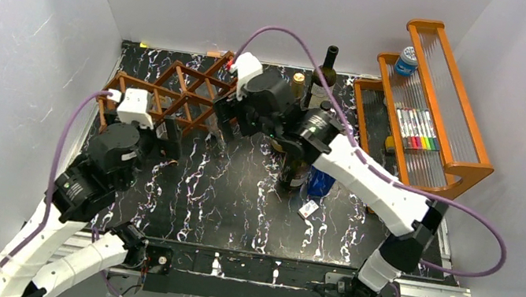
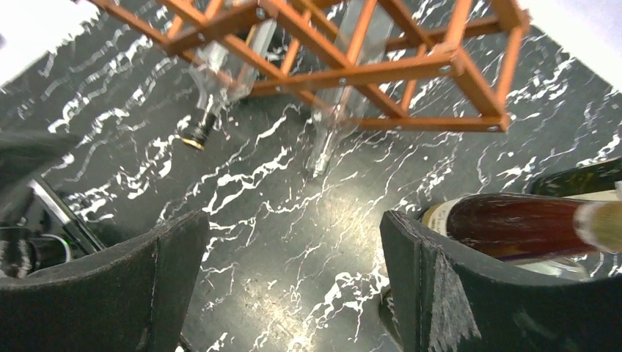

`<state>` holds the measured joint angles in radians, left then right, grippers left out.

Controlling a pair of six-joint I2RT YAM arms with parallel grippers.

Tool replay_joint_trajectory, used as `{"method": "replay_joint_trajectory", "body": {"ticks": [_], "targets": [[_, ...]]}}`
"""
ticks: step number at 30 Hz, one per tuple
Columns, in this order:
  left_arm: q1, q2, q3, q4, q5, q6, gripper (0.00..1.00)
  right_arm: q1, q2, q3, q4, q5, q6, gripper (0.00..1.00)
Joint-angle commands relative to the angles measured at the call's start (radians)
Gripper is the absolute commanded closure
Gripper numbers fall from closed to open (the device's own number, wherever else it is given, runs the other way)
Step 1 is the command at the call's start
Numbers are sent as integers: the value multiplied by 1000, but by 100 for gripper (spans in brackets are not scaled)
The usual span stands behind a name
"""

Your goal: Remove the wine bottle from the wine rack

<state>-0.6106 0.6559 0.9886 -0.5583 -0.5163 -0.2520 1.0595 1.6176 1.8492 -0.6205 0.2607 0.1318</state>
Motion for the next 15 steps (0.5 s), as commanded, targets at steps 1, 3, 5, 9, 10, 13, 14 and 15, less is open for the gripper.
{"method": "replay_joint_trajectory", "body": {"ticks": [1, 3, 5, 9, 10, 13, 14, 15], "targets": [[5, -50, 58, -51, -84, -21, 2, 21, 71, -32, 58, 1, 5, 2], [6, -58, 71, -62, -113, -41, 2, 22, 103, -50, 76, 22, -8, 2], [6, -62, 79, -62, -110, -49, 2, 22, 156, -41, 72, 34, -9, 2], [6, -60, 59, -52, -106, -42, 2, 22, 226, -62, 116, 44, 5, 2], [6, -56, 55, -56, -106, -47, 2, 21, 244, -61, 122, 55, 14, 2], [6, -46, 50, -57, -89, -45, 2, 22, 306, -40, 124, 100, 36, 2], [5, -45, 54, -59, -90, -46, 2, 21, 323, -33, 125, 119, 43, 2], [6, -51, 57, -57, -91, -47, 2, 21, 337, -26, 124, 144, 49, 2]]}}
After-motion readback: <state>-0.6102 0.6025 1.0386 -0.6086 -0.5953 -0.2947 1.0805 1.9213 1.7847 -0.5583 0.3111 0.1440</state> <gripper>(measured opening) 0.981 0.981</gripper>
